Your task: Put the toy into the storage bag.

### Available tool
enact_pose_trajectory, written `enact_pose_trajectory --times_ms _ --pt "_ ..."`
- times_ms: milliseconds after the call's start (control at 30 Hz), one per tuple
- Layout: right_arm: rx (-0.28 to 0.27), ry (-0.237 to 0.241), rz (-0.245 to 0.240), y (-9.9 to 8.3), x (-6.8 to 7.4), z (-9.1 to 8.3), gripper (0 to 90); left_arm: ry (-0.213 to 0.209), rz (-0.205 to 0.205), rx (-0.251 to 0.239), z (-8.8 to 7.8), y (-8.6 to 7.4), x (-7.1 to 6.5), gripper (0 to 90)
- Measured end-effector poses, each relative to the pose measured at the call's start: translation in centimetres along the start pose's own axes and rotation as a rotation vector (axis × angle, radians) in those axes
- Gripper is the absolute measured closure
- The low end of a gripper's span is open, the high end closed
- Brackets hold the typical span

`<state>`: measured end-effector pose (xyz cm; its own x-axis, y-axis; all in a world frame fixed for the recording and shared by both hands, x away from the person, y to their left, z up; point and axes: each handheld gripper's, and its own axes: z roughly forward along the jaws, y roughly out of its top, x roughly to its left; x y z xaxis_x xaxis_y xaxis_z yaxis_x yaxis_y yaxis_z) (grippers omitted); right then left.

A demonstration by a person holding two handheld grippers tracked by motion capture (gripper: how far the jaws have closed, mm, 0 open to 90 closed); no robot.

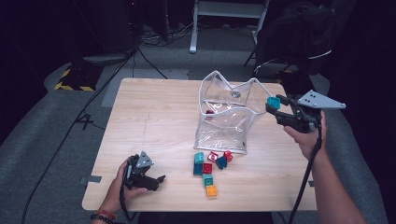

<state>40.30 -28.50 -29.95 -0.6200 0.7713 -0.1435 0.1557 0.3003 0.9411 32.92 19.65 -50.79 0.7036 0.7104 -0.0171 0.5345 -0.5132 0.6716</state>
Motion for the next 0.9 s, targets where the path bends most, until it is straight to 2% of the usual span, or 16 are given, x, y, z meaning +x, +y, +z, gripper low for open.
enact_pose_trajectory --times_ms 133,267,467,633,900 --pt "0.012 0.003 -0.01 0.2 0.4 1.0 47.4 0.0 0.0 0.0 0.0 0.0 0.0 5.6" --pt "0.03 0.006 0.003 0.2 0.4 2.3 47.3 0.0 0.0 0.0 0.0 0.0 0.0 5.6" --pt "0.036 0.004 0.003 0.2 0.5 3.1 47.3 0.0 0.0 0.0 0.0 0.0 0.0 5.6" --pt "0.048 0.007 0.022 0.0 0.4 3.8 47.2 0.0 0.0 0.0 0.0 0.0 0.0 5.6" --pt "0.059 -0.001 0.016 0.0 0.6 4.5 47.1 0.0 0.0 0.0 0.0 0.0 0.0 5.6"
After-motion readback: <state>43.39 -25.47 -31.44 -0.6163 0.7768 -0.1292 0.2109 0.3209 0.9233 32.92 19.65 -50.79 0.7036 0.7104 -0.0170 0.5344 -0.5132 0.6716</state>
